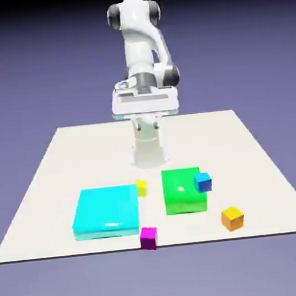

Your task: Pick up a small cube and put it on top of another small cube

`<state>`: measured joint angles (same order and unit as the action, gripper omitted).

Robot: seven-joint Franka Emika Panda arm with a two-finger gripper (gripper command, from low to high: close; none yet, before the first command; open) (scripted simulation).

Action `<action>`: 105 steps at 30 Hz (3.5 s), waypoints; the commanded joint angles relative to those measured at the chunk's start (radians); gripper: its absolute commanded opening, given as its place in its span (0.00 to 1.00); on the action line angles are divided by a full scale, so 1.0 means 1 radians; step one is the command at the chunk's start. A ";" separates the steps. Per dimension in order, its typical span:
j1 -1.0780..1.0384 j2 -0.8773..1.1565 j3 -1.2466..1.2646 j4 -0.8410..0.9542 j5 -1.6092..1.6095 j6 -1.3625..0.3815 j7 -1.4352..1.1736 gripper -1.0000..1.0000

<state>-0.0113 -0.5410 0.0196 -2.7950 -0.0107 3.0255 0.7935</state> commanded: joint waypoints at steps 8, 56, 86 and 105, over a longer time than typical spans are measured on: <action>-0.155 0.192 0.130 0.099 -0.071 -0.076 0.348 0.50; -0.824 1.067 0.687 0.547 -0.401 -0.400 1.907 0.00; -1.036 -0.019 1.033 -0.035 0.765 -0.844 0.949 0.00; -1.156 -0.273 1.218 -0.263 1.253 -0.839 0.543 0.00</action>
<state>-1.1669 -0.8140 1.2379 -3.0578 1.2456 2.1871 1.3348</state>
